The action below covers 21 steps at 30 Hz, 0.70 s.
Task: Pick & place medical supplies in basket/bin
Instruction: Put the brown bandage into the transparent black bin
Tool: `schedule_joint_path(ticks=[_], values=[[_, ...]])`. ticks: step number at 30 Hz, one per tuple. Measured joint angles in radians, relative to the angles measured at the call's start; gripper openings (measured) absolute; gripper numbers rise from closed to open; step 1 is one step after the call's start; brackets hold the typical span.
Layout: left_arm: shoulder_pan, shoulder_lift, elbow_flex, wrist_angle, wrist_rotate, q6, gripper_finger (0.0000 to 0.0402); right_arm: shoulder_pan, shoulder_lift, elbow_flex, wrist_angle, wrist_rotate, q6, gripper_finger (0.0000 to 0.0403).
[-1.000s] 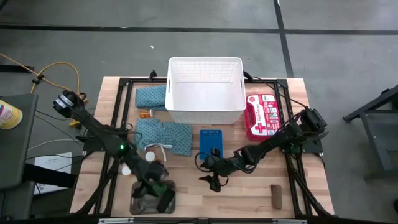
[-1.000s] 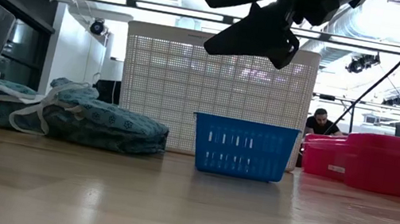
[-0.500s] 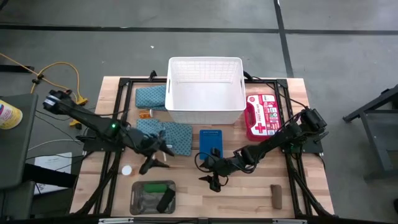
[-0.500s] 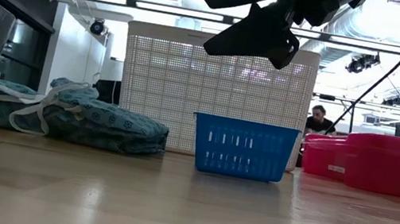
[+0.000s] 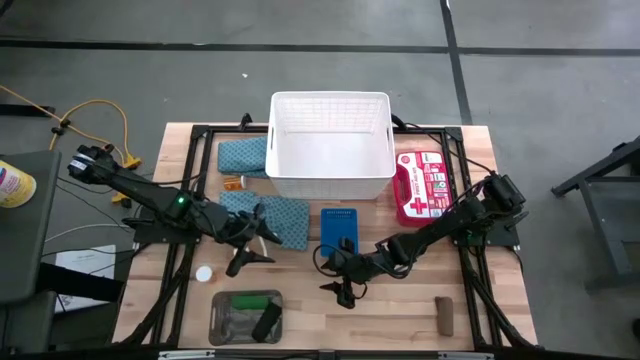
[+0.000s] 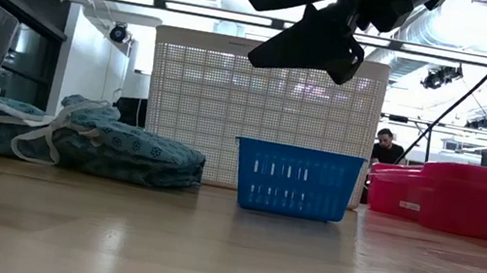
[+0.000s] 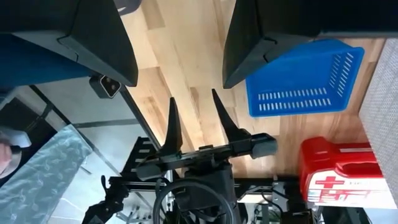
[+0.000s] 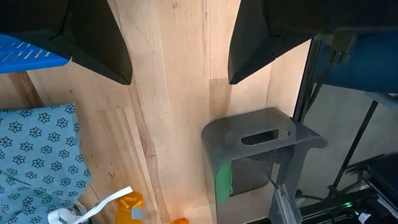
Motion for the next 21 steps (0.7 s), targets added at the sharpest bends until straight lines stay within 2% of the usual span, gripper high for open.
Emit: schedule_joint_path(ticks=[21], values=[[0.0, 0.0, 0.0, 0.0, 0.001, -0.003, 0.0228, -0.001, 0.0, 0.0, 0.0, -0.008, 0.016, 0.0254]])
